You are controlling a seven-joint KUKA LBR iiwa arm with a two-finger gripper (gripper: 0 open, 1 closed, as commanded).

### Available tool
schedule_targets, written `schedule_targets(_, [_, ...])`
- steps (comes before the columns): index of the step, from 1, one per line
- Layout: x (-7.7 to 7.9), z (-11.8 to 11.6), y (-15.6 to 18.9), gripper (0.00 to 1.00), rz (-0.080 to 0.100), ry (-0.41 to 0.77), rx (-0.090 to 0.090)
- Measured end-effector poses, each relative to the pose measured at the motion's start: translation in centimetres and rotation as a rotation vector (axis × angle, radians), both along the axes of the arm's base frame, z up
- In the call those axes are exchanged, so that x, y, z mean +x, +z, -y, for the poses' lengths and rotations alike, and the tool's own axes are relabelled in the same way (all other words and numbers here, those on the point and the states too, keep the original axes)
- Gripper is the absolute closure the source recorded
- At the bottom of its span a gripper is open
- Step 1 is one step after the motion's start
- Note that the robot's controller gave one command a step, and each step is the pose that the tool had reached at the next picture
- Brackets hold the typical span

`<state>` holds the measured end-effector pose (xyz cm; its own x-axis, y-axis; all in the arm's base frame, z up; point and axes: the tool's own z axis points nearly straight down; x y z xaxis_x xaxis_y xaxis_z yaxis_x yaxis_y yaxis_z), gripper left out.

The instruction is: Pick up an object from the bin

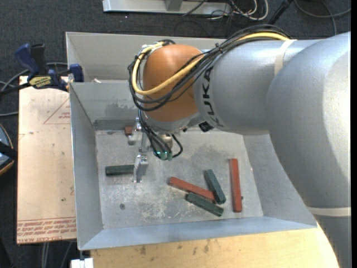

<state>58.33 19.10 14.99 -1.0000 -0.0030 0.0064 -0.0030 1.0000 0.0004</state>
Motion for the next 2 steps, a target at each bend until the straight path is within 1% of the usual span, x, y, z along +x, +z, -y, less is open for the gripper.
schedule_targets(1, [0.2, 0.1, 0.4, 0.00, 0.007, -0.002, 0.001])
schedule_targets(2, [0.5, -0.6, -7.1, 1.00, 0.017, 0.022, 0.007])
